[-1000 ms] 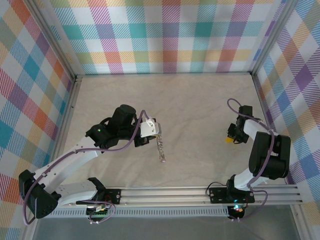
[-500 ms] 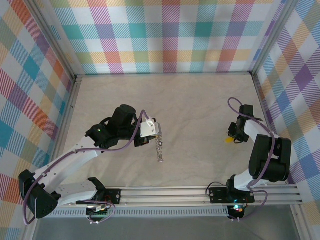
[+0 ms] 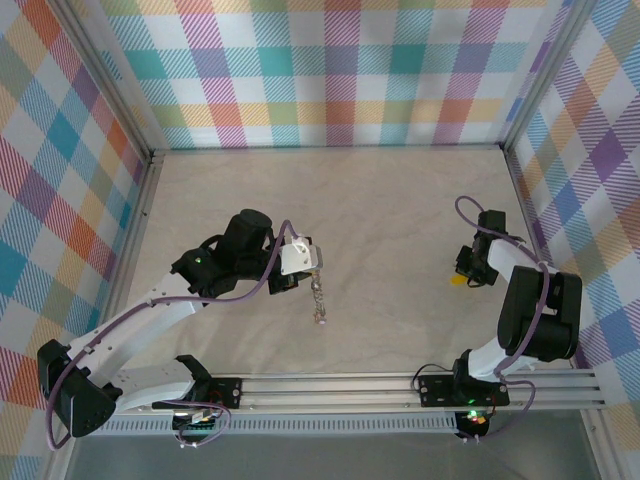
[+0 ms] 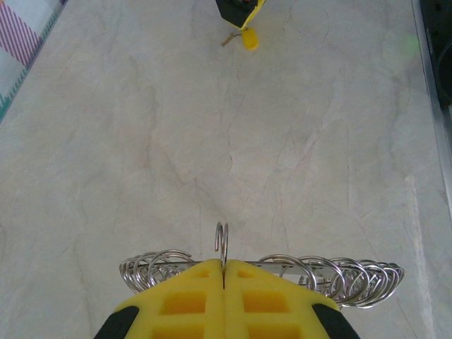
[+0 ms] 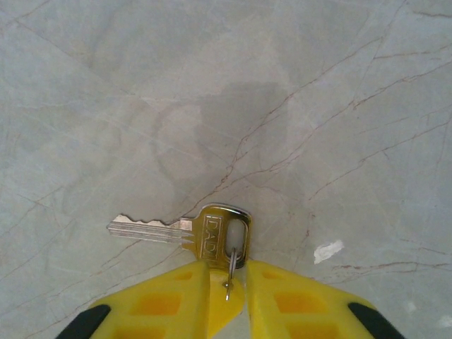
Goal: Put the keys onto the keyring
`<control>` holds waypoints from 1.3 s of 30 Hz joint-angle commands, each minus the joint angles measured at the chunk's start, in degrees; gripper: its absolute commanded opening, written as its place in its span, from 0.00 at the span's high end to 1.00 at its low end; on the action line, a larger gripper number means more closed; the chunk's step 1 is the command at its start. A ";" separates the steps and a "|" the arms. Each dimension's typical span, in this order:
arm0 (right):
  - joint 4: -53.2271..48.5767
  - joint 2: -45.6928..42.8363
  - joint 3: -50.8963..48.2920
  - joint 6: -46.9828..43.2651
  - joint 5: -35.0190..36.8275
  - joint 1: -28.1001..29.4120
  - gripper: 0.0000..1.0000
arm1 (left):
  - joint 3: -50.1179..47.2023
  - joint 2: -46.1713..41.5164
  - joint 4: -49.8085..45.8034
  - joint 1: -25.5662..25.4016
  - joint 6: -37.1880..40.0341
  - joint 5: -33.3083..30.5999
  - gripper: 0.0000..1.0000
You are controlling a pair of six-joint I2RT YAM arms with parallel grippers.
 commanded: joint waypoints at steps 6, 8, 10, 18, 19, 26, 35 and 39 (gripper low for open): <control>0.11 1.66 0.52 0.40 0.93 0.16 0.85 | 0.56 -0.75 0.75 0.74 0.45 0.59 1.00; 0.11 1.62 0.53 0.42 0.99 0.15 0.85 | 0.55 -0.70 0.68 0.77 0.50 0.62 1.00; 0.15 1.44 0.43 0.40 0.80 0.14 0.88 | 0.44 -0.83 0.63 0.76 0.46 0.50 1.00; -0.23 -0.21 0.33 0.59 0.50 0.22 0.99 | 0.43 -0.84 0.84 0.73 0.46 0.45 1.00; -0.53 -0.67 0.39 0.72 0.18 0.23 1.00 | 0.41 -0.90 0.85 0.74 0.46 0.52 1.00; -1.90 -8.57 1.11 0.43 -3.55 3.55 1.00 | 0.07 -0.95 1.76 0.81 1.50 3.69 1.00; 1.41 -21.30 3.40 -5.46 -16.63 12.20 1.00 | 2.33 0.25 -0.39 0.96 2.57 7.66 1.00; 1.18 -20.35 4.03 -7.39 -18.51 15.61 1.00 | 3.03 0.48 -0.34 0.91 1.92 8.33 1.00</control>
